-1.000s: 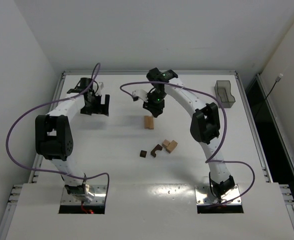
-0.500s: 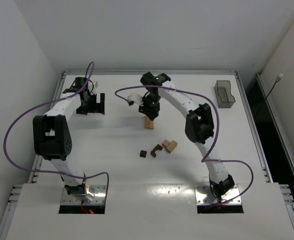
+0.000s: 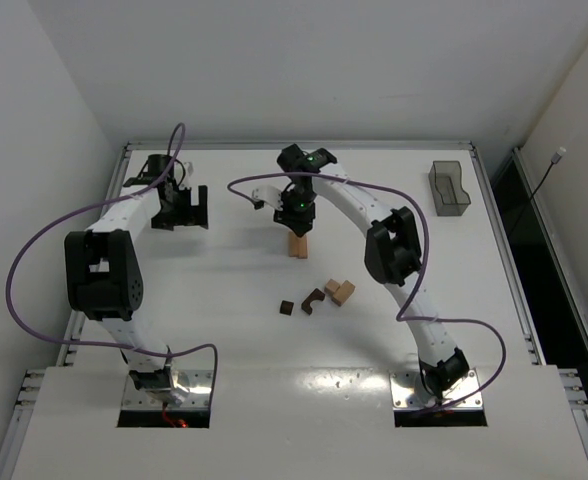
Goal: Build the wood block tower
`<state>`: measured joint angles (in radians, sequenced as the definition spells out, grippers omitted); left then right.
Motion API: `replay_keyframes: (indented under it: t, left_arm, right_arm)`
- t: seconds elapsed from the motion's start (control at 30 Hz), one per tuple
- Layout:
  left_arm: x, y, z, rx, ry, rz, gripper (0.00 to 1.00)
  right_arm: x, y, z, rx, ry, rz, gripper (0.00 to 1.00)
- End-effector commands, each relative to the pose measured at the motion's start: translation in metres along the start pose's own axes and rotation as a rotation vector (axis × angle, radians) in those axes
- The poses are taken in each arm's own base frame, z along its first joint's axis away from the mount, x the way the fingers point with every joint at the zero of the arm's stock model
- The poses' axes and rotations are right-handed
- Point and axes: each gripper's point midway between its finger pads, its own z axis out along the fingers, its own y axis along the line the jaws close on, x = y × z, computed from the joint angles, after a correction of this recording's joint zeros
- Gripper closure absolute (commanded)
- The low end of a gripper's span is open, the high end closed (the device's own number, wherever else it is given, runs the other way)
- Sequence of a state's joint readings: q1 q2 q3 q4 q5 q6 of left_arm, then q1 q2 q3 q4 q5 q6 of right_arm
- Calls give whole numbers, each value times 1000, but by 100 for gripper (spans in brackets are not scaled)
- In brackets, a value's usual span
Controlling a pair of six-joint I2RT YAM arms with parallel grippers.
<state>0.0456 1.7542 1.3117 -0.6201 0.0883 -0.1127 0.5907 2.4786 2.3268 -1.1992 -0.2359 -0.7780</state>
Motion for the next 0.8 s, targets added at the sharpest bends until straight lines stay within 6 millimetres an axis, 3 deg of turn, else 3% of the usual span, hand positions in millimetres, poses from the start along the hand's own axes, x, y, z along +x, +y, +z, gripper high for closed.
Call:
replay_keyframes:
  t: [0.0,0.7,0.77]
  left_arm:
    - [-8,0,-2,13,-23,-12,0]
    - [-8,-1,2,35,-14,-20,0]
    - [-6,-1,5,35,-5,-21,0]
  right_arm:
    - [-12,-5,0,22,-28,-6,100]
    - [-4,-5,18,21,17,3,100]
    - [-4,-5,18,21,17,3,97]
